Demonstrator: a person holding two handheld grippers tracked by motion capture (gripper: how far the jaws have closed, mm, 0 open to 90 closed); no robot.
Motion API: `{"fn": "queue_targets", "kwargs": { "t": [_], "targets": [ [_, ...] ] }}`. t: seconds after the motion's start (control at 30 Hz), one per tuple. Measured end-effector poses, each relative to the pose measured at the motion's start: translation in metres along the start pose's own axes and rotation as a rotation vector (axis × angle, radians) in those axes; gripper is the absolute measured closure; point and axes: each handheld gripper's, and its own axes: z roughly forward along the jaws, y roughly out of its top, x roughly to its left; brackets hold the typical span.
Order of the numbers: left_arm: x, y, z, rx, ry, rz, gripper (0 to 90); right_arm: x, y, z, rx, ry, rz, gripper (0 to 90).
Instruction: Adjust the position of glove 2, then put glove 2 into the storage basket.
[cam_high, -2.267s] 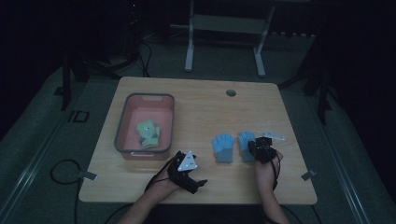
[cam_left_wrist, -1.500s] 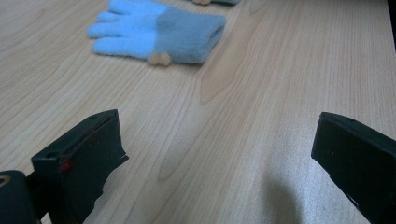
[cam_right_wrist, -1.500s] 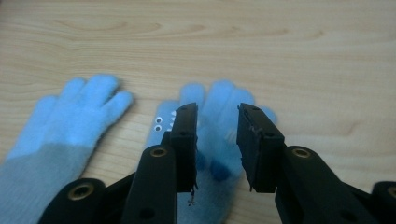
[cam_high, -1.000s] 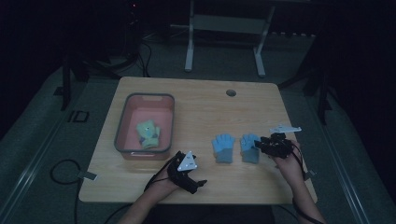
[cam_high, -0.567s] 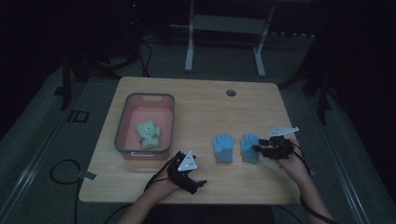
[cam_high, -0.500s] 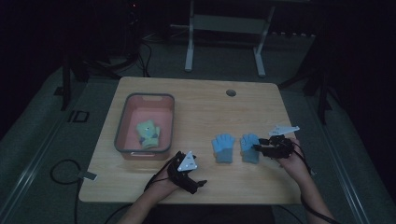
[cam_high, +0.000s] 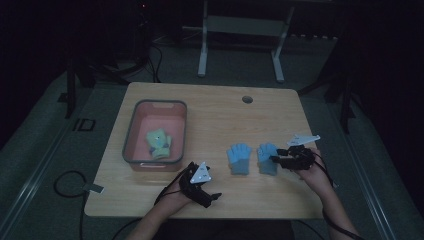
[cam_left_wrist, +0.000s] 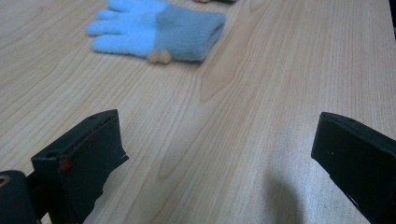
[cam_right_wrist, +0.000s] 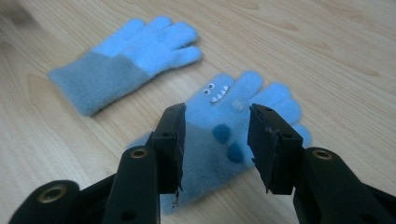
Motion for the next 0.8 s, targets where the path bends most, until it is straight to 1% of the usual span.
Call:
{"fn": "queue_targets", "kwargs": {
  "t": [0.07, 0.17, 0.37, 0.67, 0.8],
  "targets": [
    [0.000, 0.000, 0.000, -0.001, 0.000, 0.001, 1.8, 0.000, -0.001, 0.000, -0.001, 0.008, 0.007, 56.7],
    [0.000, 0.000, 0.000, 0.001, -0.001, 0.001, 1.8, -0.001, -0.003, 0.001, 0.004, 0.009, 0.000, 56.6],
    [-0.001, 0.000, 0.000, 0.000, 0.000, 0.002, 1.8, -0.004, -0.005, 0.001, 0.004, 0.019, 0.012, 55.7],
    [-0.001, 0.000, 0.000, 0.000, -0.001, 0.003, 1.8, -0.004, 0.000, 0.008, 0.011, 0.022, -0.020, 54.8],
    [0.000, 0.000, 0.000, 0.001, 0.000, 0.001, 1.8, -0.004, 0.001, 0.015, 0.018, 0.039, -0.053, 54.5]
  ]
}}
